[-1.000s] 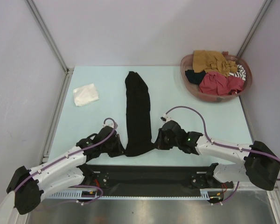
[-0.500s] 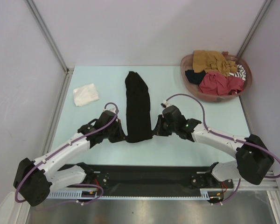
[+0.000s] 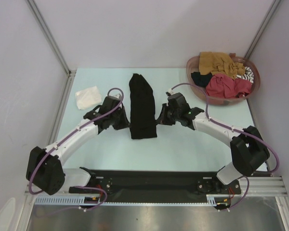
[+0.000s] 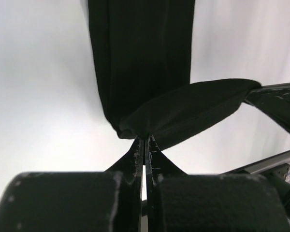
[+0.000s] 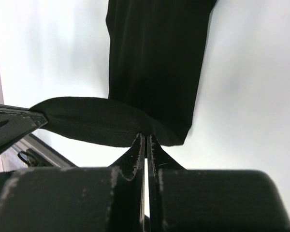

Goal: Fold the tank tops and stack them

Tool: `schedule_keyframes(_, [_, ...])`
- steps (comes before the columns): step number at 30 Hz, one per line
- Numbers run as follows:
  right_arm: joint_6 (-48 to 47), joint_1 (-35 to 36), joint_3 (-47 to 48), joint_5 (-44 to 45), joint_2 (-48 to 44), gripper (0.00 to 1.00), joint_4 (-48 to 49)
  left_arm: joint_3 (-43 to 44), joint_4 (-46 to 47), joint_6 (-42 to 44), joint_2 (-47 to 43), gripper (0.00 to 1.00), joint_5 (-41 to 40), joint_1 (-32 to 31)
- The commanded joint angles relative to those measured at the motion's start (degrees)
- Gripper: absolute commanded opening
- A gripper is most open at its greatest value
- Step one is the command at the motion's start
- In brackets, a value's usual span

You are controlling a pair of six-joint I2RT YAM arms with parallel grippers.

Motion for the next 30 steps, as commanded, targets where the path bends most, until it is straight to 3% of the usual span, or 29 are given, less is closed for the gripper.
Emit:
schedule_keyframes(1, [-2.15, -1.65, 5.23, -1.01, 2.03, 0.00, -0.50, 5.68, 0.88, 3.05, 2.85, 0.00, -0.47, 1.00])
schedule_keyframes(17, [-4.08, -6.76, 16.57, -3.38, 12.57, 0.00, -1.99, 15.79, 2.37, 5.43, 16.38, 0.00, 0.24, 5.75])
schedule_keyframes(30, [-4.34, -9.22, 24.49, -4.52, 18.64, 0.00, -2.87, 22.47, 2.90, 5.60, 21.83, 0.00, 0.15, 8.03])
